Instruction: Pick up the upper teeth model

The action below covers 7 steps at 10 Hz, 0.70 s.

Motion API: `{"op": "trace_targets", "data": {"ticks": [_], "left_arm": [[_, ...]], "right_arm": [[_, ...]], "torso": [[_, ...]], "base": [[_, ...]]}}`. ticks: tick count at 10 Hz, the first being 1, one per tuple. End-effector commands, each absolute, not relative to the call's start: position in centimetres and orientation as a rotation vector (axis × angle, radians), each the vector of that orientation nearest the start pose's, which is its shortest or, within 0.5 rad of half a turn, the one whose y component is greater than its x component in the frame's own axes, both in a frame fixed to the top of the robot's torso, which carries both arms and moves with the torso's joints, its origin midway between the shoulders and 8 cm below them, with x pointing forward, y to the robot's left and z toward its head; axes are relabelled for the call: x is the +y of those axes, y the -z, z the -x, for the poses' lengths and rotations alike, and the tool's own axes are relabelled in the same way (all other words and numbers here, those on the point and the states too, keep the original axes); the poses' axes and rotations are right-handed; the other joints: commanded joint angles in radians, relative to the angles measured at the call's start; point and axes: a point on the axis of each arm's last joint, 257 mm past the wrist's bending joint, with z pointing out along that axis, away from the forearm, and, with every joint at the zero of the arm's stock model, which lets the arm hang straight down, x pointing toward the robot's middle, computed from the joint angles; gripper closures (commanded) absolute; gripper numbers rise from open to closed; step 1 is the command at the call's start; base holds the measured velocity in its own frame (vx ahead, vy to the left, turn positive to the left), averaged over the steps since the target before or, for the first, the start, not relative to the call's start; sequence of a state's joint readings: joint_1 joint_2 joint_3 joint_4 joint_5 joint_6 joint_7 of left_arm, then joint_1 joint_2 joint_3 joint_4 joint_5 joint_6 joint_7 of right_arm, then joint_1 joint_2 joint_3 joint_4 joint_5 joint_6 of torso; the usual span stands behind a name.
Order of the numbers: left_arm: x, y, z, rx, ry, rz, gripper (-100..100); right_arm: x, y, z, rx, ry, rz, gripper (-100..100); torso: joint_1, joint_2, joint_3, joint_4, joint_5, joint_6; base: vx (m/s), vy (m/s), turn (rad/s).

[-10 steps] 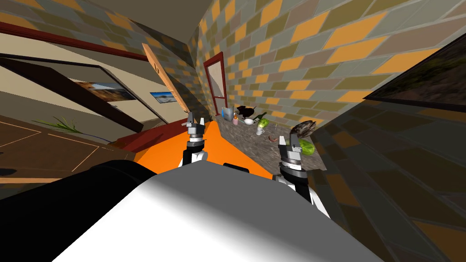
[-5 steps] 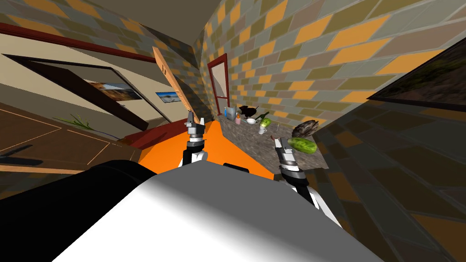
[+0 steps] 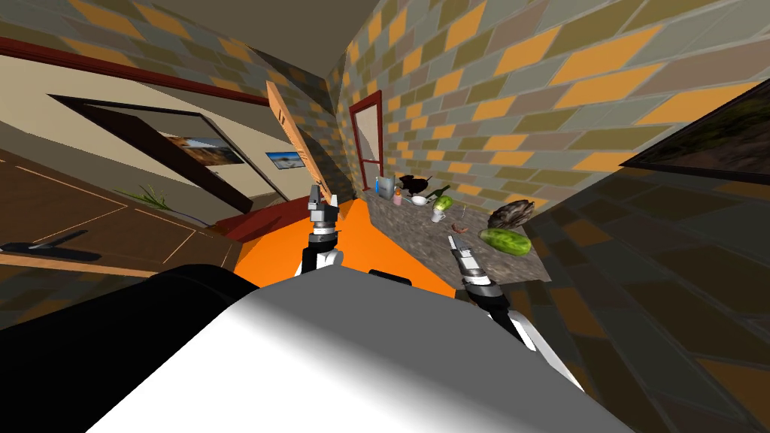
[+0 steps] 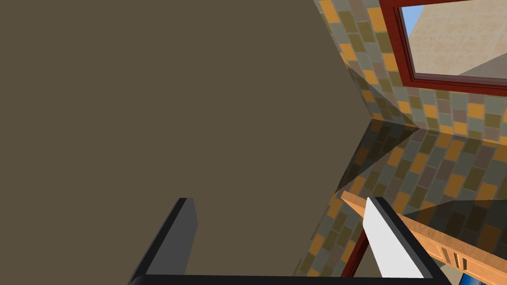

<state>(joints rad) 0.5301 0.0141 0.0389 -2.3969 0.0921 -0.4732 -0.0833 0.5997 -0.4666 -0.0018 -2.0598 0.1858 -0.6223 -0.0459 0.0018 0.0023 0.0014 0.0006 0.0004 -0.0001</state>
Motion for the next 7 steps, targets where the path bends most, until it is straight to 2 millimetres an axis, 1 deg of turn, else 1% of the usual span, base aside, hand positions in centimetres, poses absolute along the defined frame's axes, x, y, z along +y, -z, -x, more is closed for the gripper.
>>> {"op": "trace_targets", "data": {"ticks": [1,2,3,4,5,6,7], "left_arm": [[29.7,-6.2,-31.8,0.546,1.252,0.615,0],[29.7,-6.2,-31.8,0.546,1.252,0.615,0],[29.7,-6.2,-31.8,0.546,1.252,0.615,0],[29.7,-6.2,-31.8,0.546,1.252,0.615,0],[29.7,-6.2,-31.8,0.546,1.252,0.615,0],[29.7,-6.2,-31.8,0.546,1.252,0.615,0],[29.7,-6.2,-31.8,0.546,1.252,0.615,0]], "right_arm": [[-25.3,11.1,-34.2,1.275,-1.139,-0.319,-100],[-25.6,13.1,-34.1,1.342,-1.11,-0.295,-100],[-25.6,13.1,-34.1,1.35,-1.109,-0.286,-100],[-25.9,15.2,-33.8,1.42,-1.077,-0.259,-100],[-25.9,15.2,-33.8,1.427,-1.075,-0.25,-100],[-26.4,17.3,-33.4,1.498,-1.041,-0.221,-100],[-26.4,17.4,-33.4,1.505,-1.039,-0.212,-100]], "torso": [[0.0,0.0,0.0,0.0,0.0,0.0],[0.0,-0.001,0.0,0.0,0.0,0.0],[0.0,-0.001,-0.001,0.0,0.0,0.0],[0.0,-0.001,-0.001,0.0,0.0,0.0],[0.0,-0.002,-0.001,0.0,0.0,0.0],[-0.001,-0.002,-0.001,0.0,0.0,0.0],[0.0,-0.002,-0.001,0.0,0.0,0.0]], "base": [[-0.025,0.032,0.04],[-0.018,0.039,0.075],[-0.011,0.03,0.044],[-0.01,0.039,0.091],[-0.008,0.031,0.055],[-0.004,0.037,0.109],[0.002,0.027,0.043]]}}
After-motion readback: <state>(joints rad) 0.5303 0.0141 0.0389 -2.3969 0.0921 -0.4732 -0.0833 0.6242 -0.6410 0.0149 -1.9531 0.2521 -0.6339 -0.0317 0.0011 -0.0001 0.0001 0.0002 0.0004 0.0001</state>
